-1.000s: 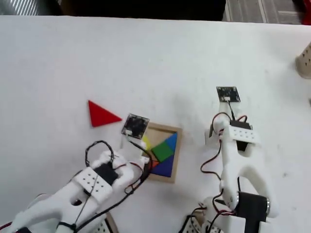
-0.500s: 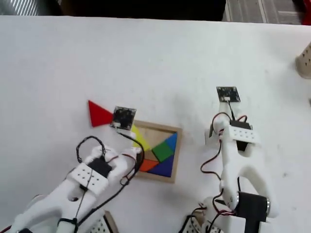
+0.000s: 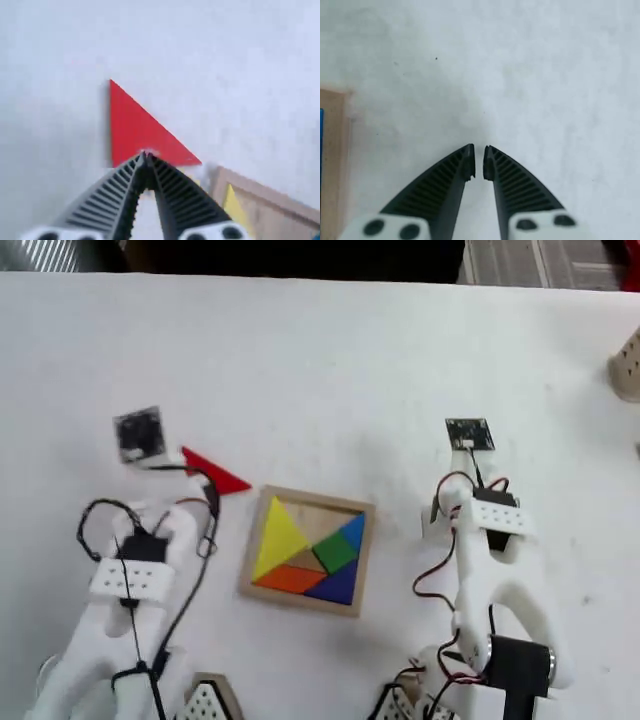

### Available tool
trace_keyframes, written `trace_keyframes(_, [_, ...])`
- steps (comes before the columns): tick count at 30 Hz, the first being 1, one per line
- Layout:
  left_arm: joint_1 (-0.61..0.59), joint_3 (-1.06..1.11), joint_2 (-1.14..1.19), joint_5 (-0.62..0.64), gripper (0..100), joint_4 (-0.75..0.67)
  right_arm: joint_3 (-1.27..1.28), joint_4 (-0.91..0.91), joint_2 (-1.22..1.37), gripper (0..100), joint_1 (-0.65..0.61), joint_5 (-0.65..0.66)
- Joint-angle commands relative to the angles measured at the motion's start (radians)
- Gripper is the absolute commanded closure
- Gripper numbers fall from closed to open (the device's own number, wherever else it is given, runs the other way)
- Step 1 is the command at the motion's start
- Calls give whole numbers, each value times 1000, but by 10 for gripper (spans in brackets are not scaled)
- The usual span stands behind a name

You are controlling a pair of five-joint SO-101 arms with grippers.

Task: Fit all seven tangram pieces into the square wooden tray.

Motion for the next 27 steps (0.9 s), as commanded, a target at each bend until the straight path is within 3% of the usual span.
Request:
trace_keyframes(1, [-61, -66, 5, -3, 976, -23, -44, 8, 2, 960, 7, 12])
trace_keyframes(5, [-74, -68, 5, 0, 976, -28, -44, 8, 2, 961, 7, 12])
trace_keyframes(10, [-234, -107, 7, 74, 976, -21, -43, 28, -5, 961, -36, 12])
trace_keyframes(15, [-377, -110, 7, 187, 976, -29, -58, 30, -7, 964, -174, 14])
trace_keyframes(21, [-443, -103, 35, 252, 976, -138, -175, 36, -7, 964, -378, 14])
trace_keyframes(27, [-490, -230, 332, 333, 976, -249, -311, 113, -7, 964, -605, 14])
